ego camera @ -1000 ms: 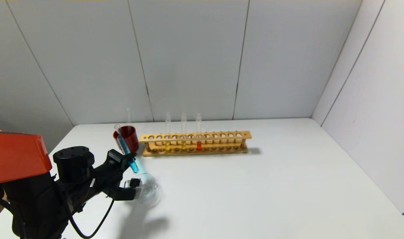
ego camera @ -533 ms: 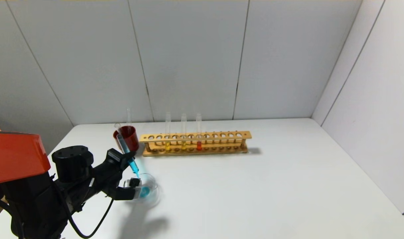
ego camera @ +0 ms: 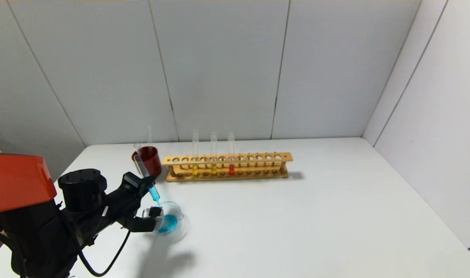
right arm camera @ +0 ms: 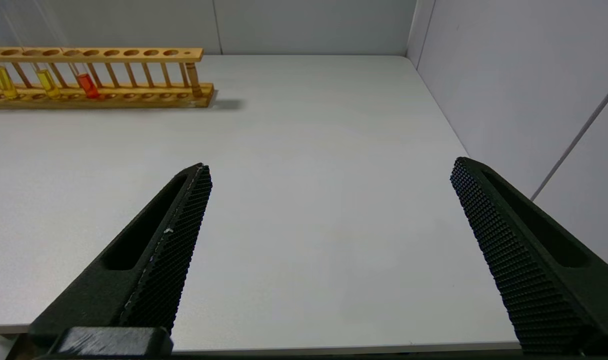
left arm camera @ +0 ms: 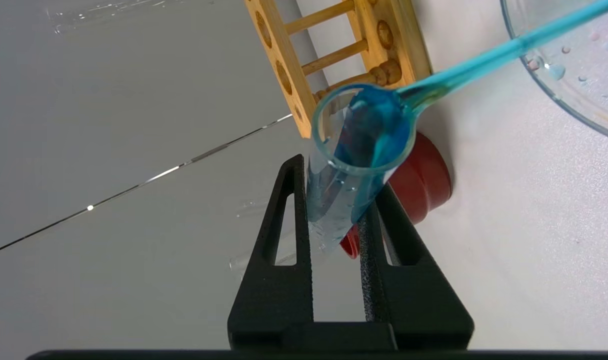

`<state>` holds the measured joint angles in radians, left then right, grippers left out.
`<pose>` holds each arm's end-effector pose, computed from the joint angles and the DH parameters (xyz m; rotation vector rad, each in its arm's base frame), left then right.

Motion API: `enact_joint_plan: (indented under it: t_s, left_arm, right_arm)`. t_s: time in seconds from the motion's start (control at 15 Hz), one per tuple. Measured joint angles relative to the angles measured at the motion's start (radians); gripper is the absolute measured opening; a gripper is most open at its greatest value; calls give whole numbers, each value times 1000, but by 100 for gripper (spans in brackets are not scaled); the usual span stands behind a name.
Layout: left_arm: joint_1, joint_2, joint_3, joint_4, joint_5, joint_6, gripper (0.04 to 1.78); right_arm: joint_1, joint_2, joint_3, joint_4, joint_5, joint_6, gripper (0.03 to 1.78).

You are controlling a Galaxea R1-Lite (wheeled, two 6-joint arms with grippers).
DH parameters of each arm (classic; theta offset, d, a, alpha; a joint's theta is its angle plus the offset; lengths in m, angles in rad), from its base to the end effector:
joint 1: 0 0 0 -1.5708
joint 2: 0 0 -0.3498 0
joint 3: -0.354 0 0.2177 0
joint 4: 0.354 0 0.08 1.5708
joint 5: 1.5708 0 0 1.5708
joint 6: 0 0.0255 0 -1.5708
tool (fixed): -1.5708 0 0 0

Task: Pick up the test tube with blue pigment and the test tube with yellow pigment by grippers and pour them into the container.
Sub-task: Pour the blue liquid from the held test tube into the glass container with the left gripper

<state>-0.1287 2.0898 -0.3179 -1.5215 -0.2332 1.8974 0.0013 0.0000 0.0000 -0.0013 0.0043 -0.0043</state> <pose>0.3049 -0.0454 0.0626 1.8496 -0.1697 -0.4813 -0.0401 0.0001 0.0756 -0.0043 -0.0013 0.0056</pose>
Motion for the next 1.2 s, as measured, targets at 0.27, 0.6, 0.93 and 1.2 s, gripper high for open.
enact_joint_plan:
  t_s: [0.27, 0.6, 0.93, 1.2]
  left_arm:
    - [-1, -5, 2, 0, -1, 12, 31]
    - [-2, -10, -1, 0, 0, 30, 31]
    - [-1, -15, -2, 0, 0, 42, 31]
    - [-2, -15, -3, 0, 1, 56, 31]
  right_arm:
    - [0, 0, 0, 0, 0, 0, 175]
    - [0, 0, 0, 0, 0, 0, 175]
    - [0, 0, 0, 0, 0, 0, 175]
    - [0, 0, 0, 0, 0, 0, 175]
